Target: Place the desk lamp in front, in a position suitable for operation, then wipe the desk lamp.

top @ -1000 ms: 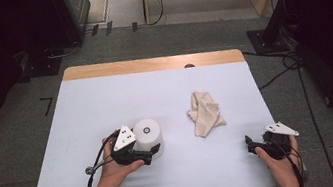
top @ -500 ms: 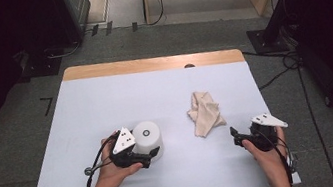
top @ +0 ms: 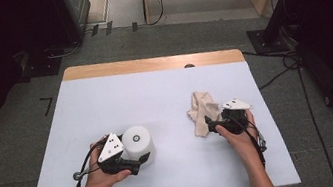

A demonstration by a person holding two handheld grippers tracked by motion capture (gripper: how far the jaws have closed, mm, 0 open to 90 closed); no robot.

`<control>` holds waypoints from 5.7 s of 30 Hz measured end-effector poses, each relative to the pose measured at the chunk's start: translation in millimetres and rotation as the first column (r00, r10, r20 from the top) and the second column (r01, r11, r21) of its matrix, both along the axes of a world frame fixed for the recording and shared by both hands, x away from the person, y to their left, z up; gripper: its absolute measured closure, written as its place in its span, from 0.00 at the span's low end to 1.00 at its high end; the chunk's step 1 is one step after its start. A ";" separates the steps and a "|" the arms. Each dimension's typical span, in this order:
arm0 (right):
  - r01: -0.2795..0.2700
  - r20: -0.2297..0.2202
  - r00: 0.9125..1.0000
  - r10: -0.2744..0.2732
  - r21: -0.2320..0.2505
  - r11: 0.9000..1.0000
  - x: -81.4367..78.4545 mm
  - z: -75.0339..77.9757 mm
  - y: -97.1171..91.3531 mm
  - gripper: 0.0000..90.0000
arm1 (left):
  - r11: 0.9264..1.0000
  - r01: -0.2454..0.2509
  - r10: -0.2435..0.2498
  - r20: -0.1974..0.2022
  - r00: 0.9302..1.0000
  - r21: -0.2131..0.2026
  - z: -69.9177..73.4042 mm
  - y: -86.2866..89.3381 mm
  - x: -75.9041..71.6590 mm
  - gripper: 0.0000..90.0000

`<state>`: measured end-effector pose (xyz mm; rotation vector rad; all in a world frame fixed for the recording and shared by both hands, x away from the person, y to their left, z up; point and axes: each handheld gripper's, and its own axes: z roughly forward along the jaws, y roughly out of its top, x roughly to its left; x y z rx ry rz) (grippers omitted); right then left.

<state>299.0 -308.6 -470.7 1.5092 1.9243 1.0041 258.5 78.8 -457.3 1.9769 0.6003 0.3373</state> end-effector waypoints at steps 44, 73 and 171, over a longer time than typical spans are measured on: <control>-0.287 0.038 0.958 0.285 0.069 0.956 -55.4 10.3 47.5 0.92 | 0.998 -0.021 0.020 0.006 1.000 0.066 -3.9 26.9 -2.0 0.09; -0.225 0.059 0.974 0.220 0.100 0.969 -61.0 -4.8 35.8 0.51 | 0.980 -0.007 0.005 0.011 1.000 0.198 10.9 36.2 -7.4 0.09; -0.389 0.160 0.919 0.360 0.224 0.894 -51.8 48.4 124.6 0.93 | 0.980 0.152 -0.154 0.004 0.988 0.128 4.3 -37.1 -3.9 0.09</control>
